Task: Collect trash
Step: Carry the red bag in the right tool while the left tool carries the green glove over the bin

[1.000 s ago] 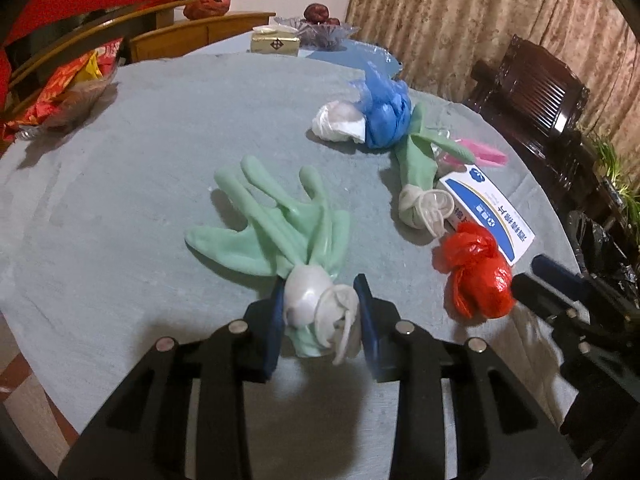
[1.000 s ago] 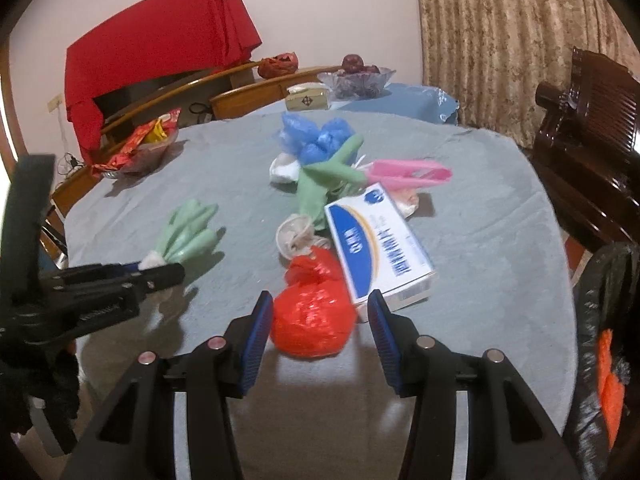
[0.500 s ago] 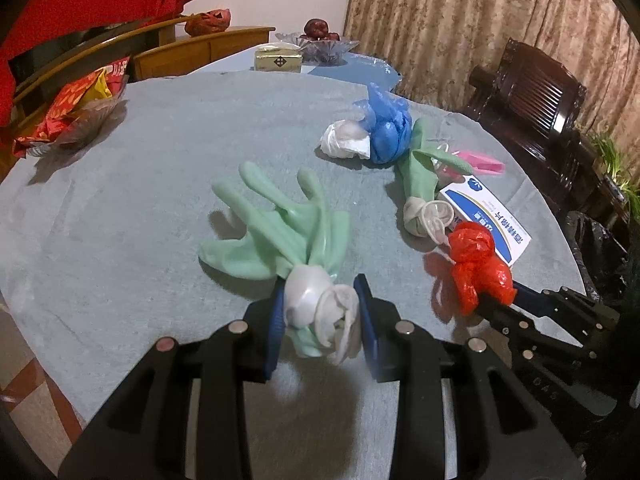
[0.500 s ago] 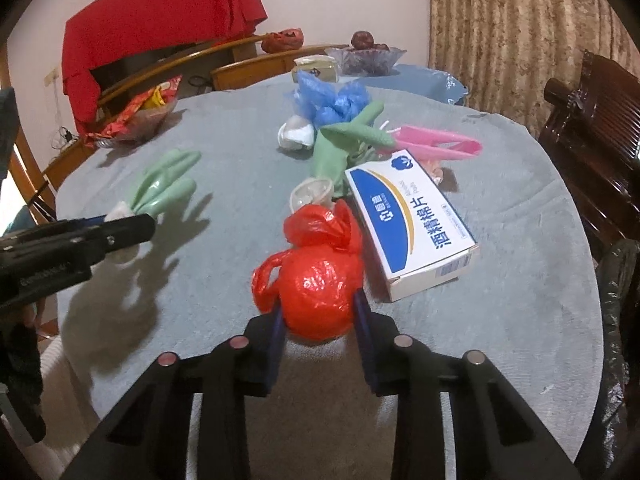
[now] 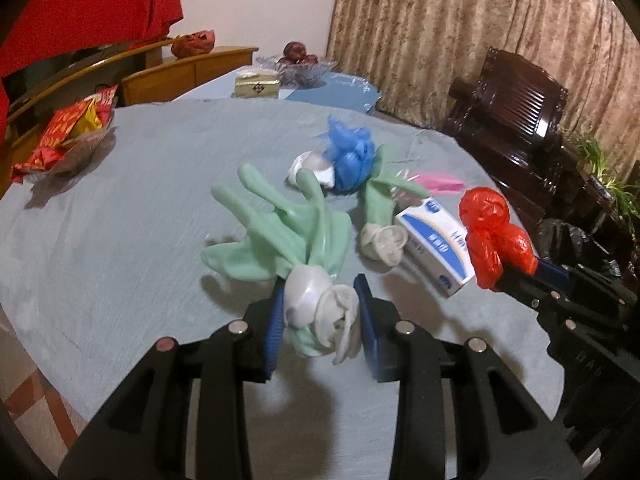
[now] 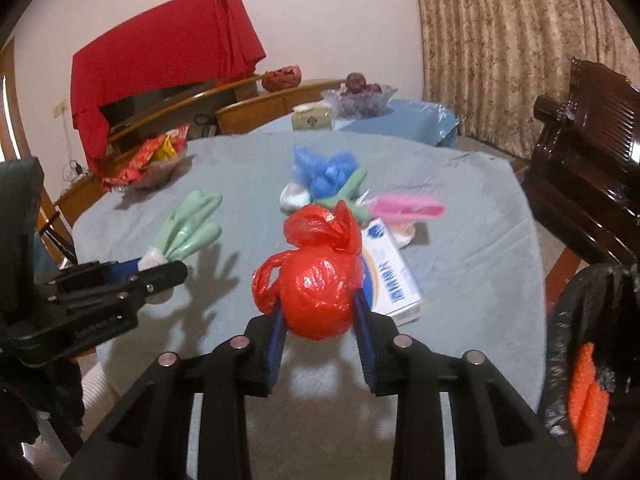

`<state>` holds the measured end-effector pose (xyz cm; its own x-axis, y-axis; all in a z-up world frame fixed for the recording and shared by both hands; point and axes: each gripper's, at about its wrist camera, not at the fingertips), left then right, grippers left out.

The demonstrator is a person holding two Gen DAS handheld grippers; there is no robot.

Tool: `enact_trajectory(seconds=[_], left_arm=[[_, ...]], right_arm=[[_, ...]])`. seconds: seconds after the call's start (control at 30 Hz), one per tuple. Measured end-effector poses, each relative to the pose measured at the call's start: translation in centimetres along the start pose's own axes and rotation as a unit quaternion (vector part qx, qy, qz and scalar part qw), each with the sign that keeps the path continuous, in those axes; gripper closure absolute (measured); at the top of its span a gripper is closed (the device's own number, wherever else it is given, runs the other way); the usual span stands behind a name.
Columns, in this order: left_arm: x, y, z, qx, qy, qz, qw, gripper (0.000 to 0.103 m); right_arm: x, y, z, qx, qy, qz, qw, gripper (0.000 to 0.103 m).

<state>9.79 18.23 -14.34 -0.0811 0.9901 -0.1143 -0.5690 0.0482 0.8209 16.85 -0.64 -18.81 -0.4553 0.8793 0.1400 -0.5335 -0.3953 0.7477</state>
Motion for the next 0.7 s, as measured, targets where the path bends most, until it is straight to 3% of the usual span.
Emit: enact_trajectory(seconds=[0.37, 0.7], left_arm=[[-5.2, 2.4, 1.0, -0.024, -0.036, -0.035, 0.9984, 0.071], [-12.2, 3.3, 1.6, -0.030, -0.086, -0.082, 0.9924, 0.071]], right_arm=[[-3.9, 5.6, 0.2, -0.038, -0.027, -0.018, 0.999, 0.071], [-8.5, 11.1, -1.7, -0.064, -0.057, -0.068, 0.994, 0.071]])
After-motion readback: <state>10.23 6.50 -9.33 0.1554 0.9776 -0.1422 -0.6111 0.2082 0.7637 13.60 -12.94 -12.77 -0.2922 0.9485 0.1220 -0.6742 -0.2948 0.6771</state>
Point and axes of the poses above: each gripper's, at about its wrist camera, not at the fingertips, and y roughly against the way its jaws point, x to its left, z to its top, and after that the axes turned 11 degrees about x, right-handed
